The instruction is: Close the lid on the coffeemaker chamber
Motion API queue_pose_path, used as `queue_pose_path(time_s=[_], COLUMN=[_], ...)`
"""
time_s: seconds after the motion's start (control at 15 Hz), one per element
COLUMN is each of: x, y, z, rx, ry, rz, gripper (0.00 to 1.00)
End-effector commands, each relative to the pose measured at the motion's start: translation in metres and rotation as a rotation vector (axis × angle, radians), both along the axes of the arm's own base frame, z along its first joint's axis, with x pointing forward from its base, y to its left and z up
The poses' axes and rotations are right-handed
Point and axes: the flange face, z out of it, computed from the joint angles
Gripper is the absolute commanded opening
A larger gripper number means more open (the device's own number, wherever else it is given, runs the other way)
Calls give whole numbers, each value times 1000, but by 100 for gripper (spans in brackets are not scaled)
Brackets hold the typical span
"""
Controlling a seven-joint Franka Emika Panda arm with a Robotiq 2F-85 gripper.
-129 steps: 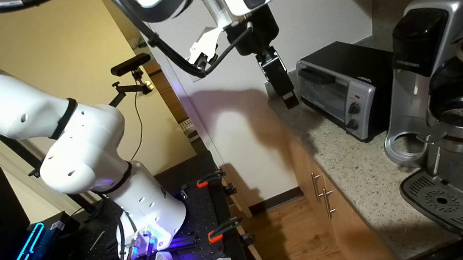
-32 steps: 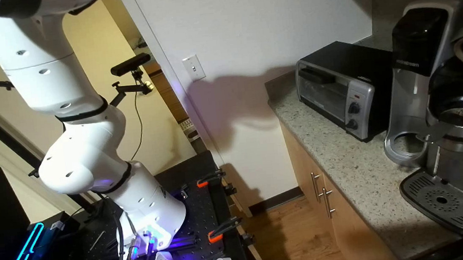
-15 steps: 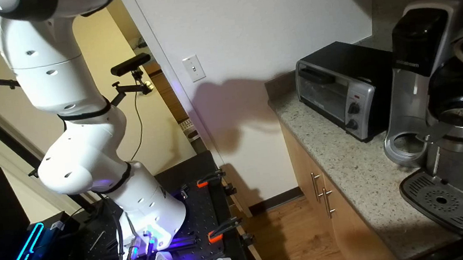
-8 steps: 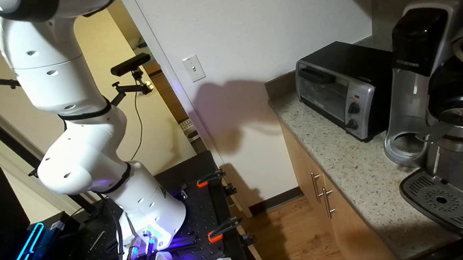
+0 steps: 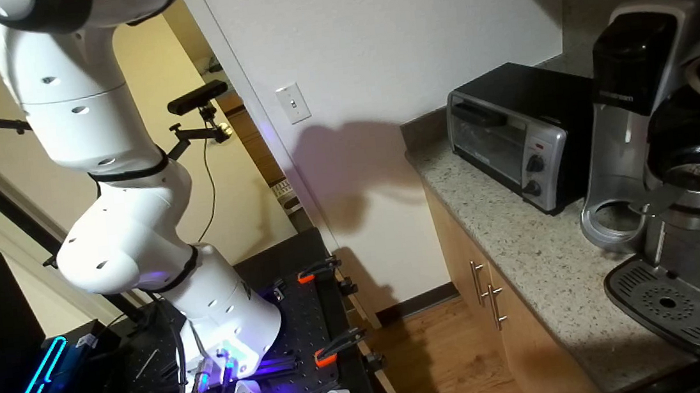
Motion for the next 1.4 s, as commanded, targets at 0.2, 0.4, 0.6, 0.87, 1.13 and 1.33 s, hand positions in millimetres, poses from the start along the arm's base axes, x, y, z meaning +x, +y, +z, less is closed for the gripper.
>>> queue_pose_path(time_s=[0.2,0.4,0.6,0.87,1.13,1.33], x=[-7,-9,-11,-14,-17,-21], y=[4,5,6,9,11,12], z=[-13,-18,-21,-18,-16,-15], rx=[-26,-46,-57,-55,-51,-55], ry=[58,80,93,95,100,109], rz=[12,24,31,35,37,37], gripper=[2,1,2,2,1,2])
